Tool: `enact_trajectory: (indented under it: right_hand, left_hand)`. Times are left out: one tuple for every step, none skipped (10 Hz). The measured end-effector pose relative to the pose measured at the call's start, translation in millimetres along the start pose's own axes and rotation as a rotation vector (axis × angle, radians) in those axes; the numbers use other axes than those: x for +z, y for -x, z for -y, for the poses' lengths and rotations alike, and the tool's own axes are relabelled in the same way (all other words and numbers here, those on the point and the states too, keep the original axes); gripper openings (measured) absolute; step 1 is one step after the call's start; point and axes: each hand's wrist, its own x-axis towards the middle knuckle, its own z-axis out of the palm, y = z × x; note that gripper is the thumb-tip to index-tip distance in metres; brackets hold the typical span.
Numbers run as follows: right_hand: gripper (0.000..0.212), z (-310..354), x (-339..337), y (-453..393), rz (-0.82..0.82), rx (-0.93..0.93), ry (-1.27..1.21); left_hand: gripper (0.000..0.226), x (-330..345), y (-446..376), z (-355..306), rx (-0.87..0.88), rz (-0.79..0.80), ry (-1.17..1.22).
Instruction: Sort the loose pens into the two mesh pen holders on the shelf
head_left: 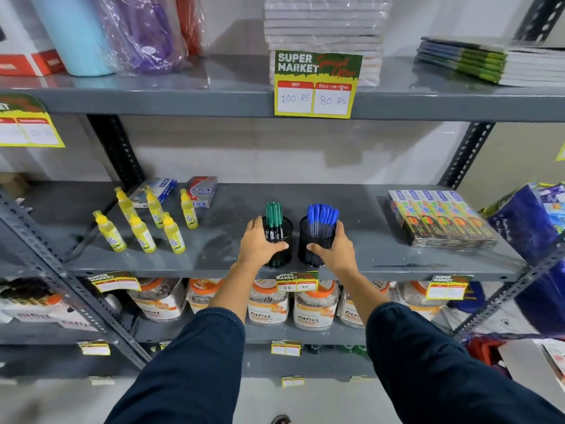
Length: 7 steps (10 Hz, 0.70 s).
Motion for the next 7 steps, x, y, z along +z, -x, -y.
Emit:
enact_trajectory:
  right_hand:
    - [0.070,-1.3,1.1,-0.9,0.002,0.001,-0.004]
    - [0.068,-1.7,2.0,-1.8,-0.005,0.009,-0.007]
    - [0.068,-4.4,3.3,-3.5,-0.007,0.010,-0.013]
    - [0.072,-4.0,3.1,-4.4,-0.008,0.024,0.001]
    - [0.097,-5.1,4.4,-6.6,0.017,0.041,0.029]
    - [0.116,0.7,2.2,3.3,0.019,0.040,-0.002]
    - [0.102,5.9,-1.7,14.7,-0.086,-0.082,0.011]
  left_hand:
    - [0.087,0.4,-0.1,0.1,0.000,0.002,-0.001]
    - [0.089,0.6,-0.3,0.2,-0.005,0.010,-0.006]
    - [0.088,2.2,-2.7,1.7,-0.001,0.015,-0.002]
    - [0.089,1.6,-3.3,0.7,-0.003,0.020,0.001]
    - [0.095,3.8,-4.2,2.8,-0.004,0.030,0.002]
    - [0.105,2.6,2.4,2.7,0.021,0.030,-0.006]
    - [0.101,-1.7,8.8,-1.1,0.081,-0.065,-0.038]
